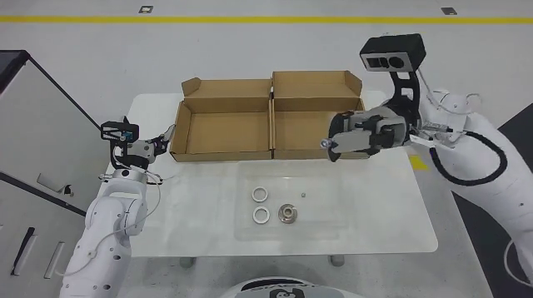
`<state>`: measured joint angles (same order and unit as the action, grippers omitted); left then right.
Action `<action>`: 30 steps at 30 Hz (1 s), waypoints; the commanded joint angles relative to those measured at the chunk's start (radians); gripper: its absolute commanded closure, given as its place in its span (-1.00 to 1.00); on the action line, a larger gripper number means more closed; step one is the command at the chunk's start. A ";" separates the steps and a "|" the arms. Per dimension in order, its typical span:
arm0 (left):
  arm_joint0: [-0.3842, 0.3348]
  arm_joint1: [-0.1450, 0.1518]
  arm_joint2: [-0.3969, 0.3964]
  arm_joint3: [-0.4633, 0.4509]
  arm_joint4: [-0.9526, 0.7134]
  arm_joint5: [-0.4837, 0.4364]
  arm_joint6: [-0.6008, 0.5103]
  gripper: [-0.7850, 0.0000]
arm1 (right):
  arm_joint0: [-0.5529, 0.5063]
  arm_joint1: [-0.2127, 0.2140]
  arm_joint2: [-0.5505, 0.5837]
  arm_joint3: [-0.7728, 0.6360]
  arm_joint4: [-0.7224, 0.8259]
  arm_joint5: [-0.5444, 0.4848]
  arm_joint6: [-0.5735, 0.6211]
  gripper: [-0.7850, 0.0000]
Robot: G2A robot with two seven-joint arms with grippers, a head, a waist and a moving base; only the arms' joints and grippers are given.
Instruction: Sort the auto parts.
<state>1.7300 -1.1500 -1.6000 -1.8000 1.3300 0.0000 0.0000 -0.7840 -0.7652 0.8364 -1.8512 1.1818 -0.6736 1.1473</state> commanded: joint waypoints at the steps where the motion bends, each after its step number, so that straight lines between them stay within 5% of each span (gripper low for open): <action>1: 0.000 0.000 0.000 0.000 0.000 0.000 0.000 -1.00 | -0.010 -0.021 0.035 -0.002 0.079 0.044 0.044 1.00; 8: 0.000 0.000 0.000 0.000 0.000 0.000 0.000 -1.00 | -0.088 -0.127 0.207 0.029 0.285 0.225 0.225 1.00; 21: 0.000 0.000 0.000 0.000 0.000 0.000 0.000 -1.00 | -0.112 -0.133 0.209 -0.003 0.313 0.249 0.192 1.00; 30: 0.000 0.000 0.000 0.000 0.000 0.000 0.000 -1.00 | -0.151 -0.177 0.188 -0.041 0.527 0.328 0.266 1.00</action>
<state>1.7300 -1.1500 -1.6000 -1.8000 1.3300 0.0000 0.0000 -0.9343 -0.9377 1.0256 -1.8929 1.6999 -0.3507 1.4083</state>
